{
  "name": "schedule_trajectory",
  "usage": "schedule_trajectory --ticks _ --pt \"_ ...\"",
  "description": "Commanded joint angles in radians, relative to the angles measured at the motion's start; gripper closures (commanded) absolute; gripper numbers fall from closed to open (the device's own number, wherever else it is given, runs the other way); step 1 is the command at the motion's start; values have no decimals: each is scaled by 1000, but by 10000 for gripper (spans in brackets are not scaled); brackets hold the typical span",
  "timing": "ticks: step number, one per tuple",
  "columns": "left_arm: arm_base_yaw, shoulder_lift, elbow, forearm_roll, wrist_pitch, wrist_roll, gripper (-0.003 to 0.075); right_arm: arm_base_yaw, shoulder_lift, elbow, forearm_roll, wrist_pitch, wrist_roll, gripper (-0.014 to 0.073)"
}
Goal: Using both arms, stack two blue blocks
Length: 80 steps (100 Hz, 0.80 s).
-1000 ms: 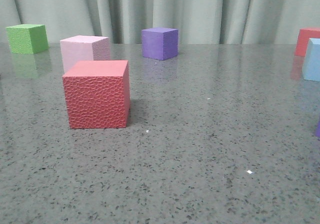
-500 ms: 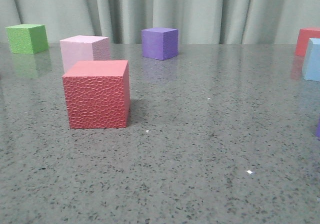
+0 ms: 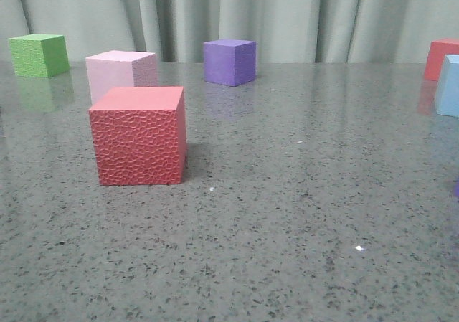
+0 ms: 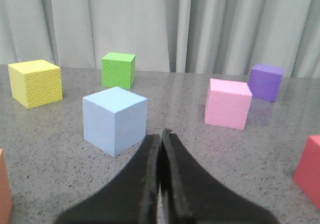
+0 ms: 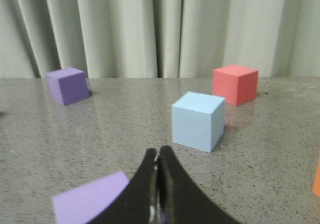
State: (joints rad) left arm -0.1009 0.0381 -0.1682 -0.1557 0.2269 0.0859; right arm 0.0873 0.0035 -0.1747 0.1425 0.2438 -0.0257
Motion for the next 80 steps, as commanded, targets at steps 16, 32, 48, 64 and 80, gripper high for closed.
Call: schedule_trajectory --ticks 16,32,48,64,80 --pt "-7 264 -358 -21 266 -10 739 -6 187 -337 15 297 -7 716" --pt "-7 457 -582 -9 526 -10 739 -6 311 -534 15 538 -7 716" --pt "-7 581 -704 -3 638 -10 739 -6 401 -673 15 668 -7 716" --pt "-7 620 -719 -3 640 -10 739 -6 415 -684 15 660 -7 716" --pt "-7 620 -719 -3 642 -10 739 -6 415 -684 15 659 -7 716"
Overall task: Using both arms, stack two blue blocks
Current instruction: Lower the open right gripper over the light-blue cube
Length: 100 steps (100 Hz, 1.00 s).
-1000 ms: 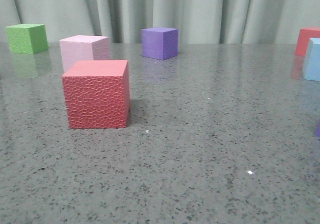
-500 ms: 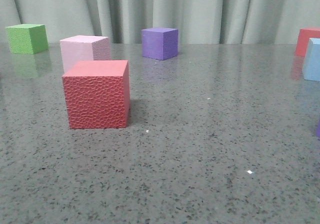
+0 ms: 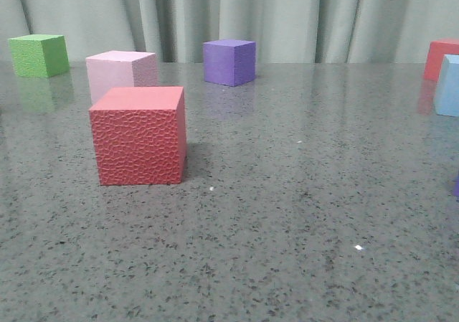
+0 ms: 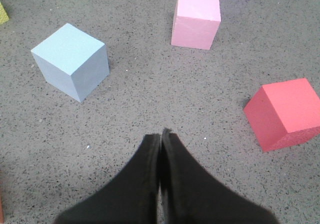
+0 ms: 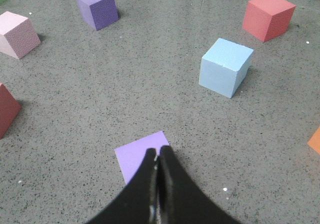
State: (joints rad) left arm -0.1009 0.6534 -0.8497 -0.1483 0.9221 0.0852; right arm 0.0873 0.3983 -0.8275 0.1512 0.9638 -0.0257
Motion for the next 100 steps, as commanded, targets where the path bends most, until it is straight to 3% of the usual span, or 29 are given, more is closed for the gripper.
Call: schedule_trajectory --ticks 1,28,37,46,64,67,77,100 --pt "-7 5 -38 -10 -53 -9 739 -6 20 -31 7 -61 -7 716" --pt "-7 5 -38 -10 -51 -9 736 -6 20 -31 7 -60 -7 710" --pt "-7 5 -38 -10 -51 -9 695 -6 20 -31 7 -60 -7 652" --pt "-7 5 -38 -10 -50 -9 545 -6 20 -31 14 -58 -7 504" --pt "-7 5 -38 -10 -37 -3 32 -6 20 -31 19 -62 -7 31" --pt "-7 5 -38 -10 -37 -3 -3 -6 20 -31 19 -63 -7 -24" --pt "-7 5 -38 -10 -37 -3 45 -6 20 -31 20 -62 -7 15" --pt "-7 5 -38 -10 -37 -3 48 -6 20 -31 23 -87 7 15"
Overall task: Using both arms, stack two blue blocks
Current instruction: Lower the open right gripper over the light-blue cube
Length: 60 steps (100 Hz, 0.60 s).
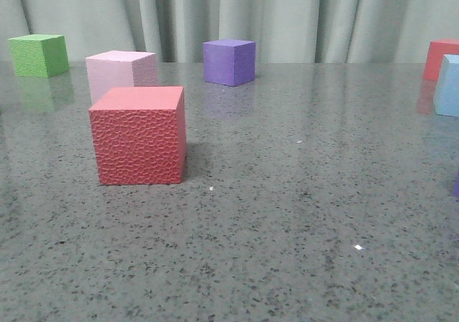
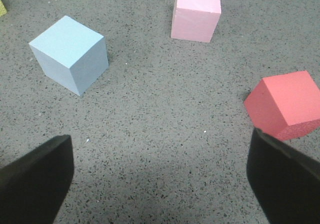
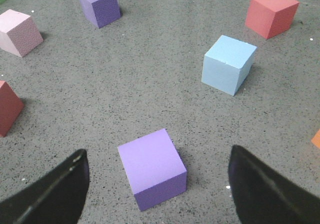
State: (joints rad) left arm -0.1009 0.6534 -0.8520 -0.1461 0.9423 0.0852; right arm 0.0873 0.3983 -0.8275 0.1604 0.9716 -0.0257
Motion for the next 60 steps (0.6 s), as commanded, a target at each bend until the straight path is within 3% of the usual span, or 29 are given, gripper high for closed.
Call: schedule_trajectory --ticks 1,25,47,60 --pt "-7 5 -36 -12 -57 -3 48 -6 20 -31 13 -98 14 15" --pt "-7 5 -36 -12 -51 -3 48 -6 94 -43 -52 -236 160 15" --pt "-7 5 -36 -12 -33 -3 48 -7 317 -143 -199 -214 319 15" --pt "-7 5 -36 -12 -33 -3 48 -7 465 -232 -217 -207 347 15"
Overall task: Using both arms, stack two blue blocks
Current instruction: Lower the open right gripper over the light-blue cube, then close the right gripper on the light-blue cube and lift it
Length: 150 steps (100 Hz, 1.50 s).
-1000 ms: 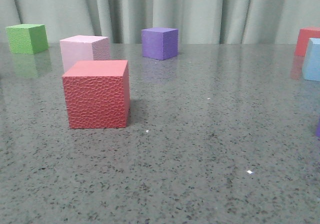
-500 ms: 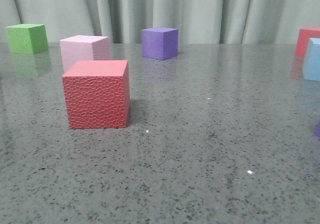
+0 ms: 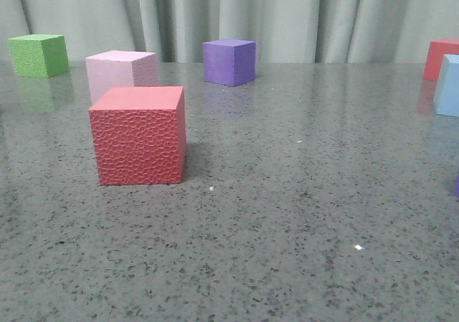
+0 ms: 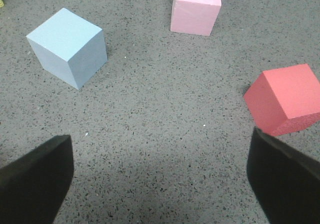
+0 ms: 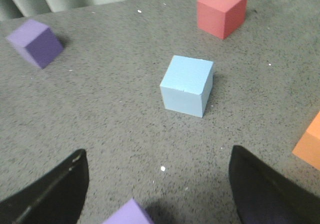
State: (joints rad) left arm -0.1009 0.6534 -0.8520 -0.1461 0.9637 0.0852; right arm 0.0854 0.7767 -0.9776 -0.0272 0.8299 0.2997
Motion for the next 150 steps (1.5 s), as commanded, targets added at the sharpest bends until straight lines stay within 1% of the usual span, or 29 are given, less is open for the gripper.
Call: schedule_trajectory --ticks 1,25,53,61,91,116,150 --pt "-7 5 -36 -12 -55 -3 48 -5 95 -87 -30 -63 22 15" --pt "-7 5 -36 -12 -55 -3 48 -7 351 -241 -30 -14 26 15" --pt "-7 5 -36 -12 -55 -3 48 -7 542 -360 -34 27 39 15" --pt "-7 5 -36 -12 -55 -3 48 -13 577 -386 -44 38 48 15" --pt "-7 5 -36 -12 -55 -3 48 -85 667 -447 -42 49 74 15" --pt "-7 5 -36 -12 -55 -3 48 -87 730 -488 -42 50 76 15" --pt "-7 5 -36 -12 -55 -3 48 -87 822 -489 -20 35 82 15"
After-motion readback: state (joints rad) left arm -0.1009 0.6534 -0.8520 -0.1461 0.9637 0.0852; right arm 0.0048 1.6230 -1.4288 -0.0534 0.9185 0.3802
